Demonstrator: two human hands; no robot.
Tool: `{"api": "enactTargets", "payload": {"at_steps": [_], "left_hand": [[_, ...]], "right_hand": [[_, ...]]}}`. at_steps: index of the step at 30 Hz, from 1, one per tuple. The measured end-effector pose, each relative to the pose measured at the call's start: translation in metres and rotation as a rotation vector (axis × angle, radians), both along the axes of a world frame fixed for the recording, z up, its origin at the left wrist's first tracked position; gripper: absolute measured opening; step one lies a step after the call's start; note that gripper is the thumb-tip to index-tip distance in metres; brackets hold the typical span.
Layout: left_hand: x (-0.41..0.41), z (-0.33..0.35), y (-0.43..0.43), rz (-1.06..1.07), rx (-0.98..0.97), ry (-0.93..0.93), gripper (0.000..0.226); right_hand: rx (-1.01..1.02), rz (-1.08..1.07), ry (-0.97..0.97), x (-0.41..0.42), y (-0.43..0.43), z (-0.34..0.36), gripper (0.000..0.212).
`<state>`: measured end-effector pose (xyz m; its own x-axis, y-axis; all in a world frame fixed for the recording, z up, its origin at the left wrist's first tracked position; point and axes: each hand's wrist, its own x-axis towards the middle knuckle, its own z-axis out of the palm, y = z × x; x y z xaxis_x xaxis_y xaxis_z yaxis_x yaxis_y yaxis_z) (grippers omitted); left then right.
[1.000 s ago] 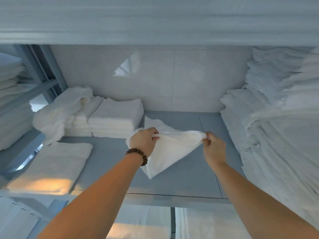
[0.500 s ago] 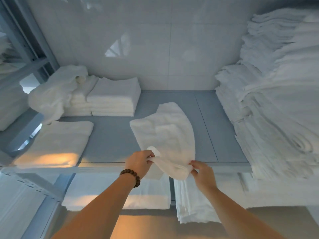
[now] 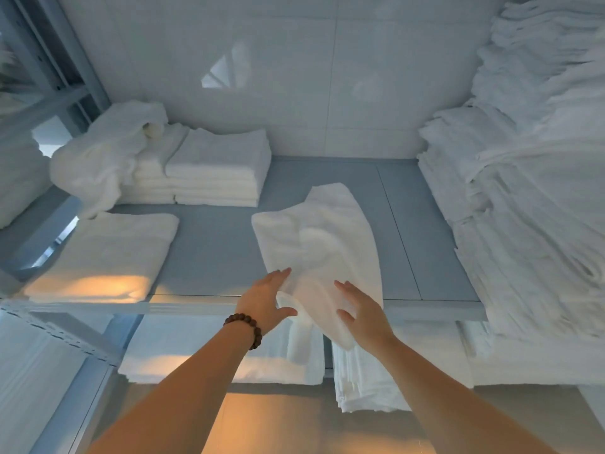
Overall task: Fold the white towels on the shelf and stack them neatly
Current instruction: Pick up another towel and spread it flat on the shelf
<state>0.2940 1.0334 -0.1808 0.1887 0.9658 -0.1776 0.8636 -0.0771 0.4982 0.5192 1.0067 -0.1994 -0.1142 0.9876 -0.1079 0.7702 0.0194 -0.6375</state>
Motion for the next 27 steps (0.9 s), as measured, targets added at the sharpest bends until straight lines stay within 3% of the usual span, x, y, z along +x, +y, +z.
{"api": "enactTargets", "payload": {"at_steps": [4, 7, 9, 11, 14, 18, 23, 27], "left_hand": [[0.009, -0.023, 0.02, -0.034, -0.05, 0.067, 0.085], [0.019, -0.037, 0.031, 0.02, 0.008, 0.033, 0.066], [0.024, -0.04, 0.035, 0.057, 0.058, 0.029, 0.052], [0.026, -0.041, 0.038, 0.082, 0.085, -0.008, 0.042], [0.024, -0.029, 0.044, 0.157, 0.142, -0.181, 0.031], [0.024, 0.002, 0.055, 0.181, 0.236, -0.305, 0.027], [0.025, 0.053, 0.065, 0.152, 0.287, -0.422, 0.003], [0.031, 0.096, 0.068, 0.063, 0.326, -0.432, 0.005]], "right_hand": [[-0.02, 0.182, -0.166, -0.031, 0.039, -0.01, 0.081], [-0.039, 0.227, -0.363, -0.047, 0.054, -0.023, 0.092], [-0.026, 0.205, -0.449, -0.058, 0.056, -0.029, 0.084], [0.087, 0.143, -0.482, -0.063, 0.056, -0.034, 0.061], [0.309, -0.003, -0.182, -0.058, 0.065, -0.03, 0.022], [0.304, -0.064, 0.182, -0.048, 0.077, 0.006, 0.021], [0.337, -0.087, 0.313, -0.03, 0.083, 0.059, 0.011], [0.411, -0.042, 0.393, -0.025, 0.077, 0.099, 0.007]]}}
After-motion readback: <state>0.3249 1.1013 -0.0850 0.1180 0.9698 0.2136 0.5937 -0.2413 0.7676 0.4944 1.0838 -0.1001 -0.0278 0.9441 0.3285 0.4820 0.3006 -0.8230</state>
